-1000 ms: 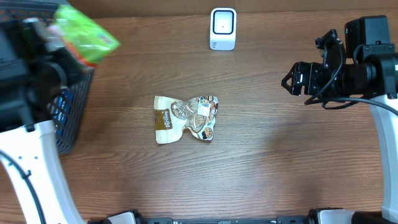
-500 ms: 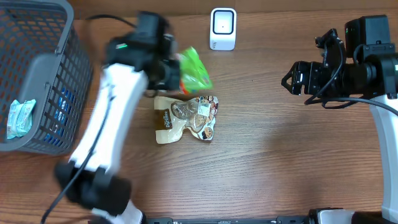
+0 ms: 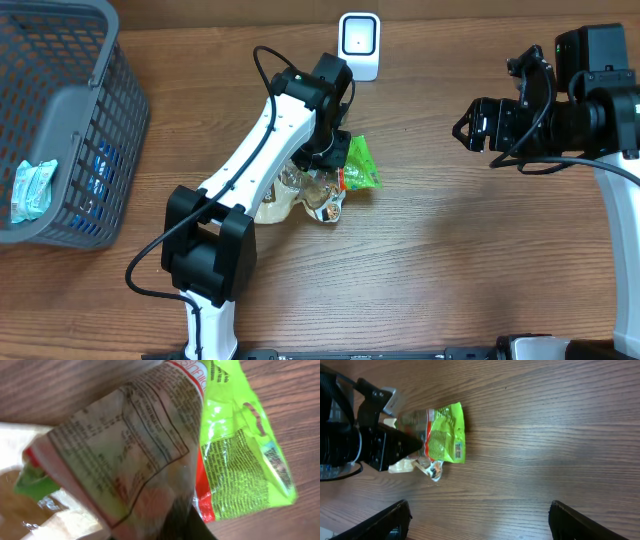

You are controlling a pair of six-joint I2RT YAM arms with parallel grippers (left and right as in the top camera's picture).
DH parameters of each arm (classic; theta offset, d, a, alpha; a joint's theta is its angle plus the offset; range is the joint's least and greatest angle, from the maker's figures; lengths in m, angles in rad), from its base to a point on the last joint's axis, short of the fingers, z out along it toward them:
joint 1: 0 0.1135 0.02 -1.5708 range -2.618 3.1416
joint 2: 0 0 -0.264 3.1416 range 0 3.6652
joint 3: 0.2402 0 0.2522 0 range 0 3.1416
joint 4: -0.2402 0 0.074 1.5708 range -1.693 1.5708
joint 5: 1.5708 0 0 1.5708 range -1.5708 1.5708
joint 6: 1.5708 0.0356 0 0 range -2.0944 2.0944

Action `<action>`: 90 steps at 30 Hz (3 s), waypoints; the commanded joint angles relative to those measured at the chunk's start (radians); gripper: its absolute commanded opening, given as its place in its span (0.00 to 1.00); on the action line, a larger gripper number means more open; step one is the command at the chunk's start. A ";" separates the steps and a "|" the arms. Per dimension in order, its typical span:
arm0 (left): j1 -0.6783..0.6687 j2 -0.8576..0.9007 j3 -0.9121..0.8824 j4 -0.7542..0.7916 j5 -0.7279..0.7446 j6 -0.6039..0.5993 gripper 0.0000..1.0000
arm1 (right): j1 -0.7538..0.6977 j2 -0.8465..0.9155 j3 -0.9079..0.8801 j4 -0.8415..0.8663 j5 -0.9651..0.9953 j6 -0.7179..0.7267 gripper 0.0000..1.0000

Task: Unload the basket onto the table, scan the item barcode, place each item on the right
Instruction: 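Grasp the green snack bag and place it beside the mushroom bag, then reach the left gripper into the basket toward the blue Oreo pack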

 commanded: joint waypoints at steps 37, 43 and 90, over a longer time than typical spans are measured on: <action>1.116 -0.177 0.733 -0.423 -0.139 0.015 0.70 | 0.003 0.000 0.002 0.007 -0.005 -0.003 0.89; 1.155 -0.056 0.559 -0.341 -0.133 0.031 0.67 | 0.003 0.020 0.000 0.006 -0.005 -0.007 0.89; 1.031 0.392 0.907 -0.426 -0.064 0.074 0.07 | 0.003 0.039 0.000 -0.002 -0.002 -0.024 0.90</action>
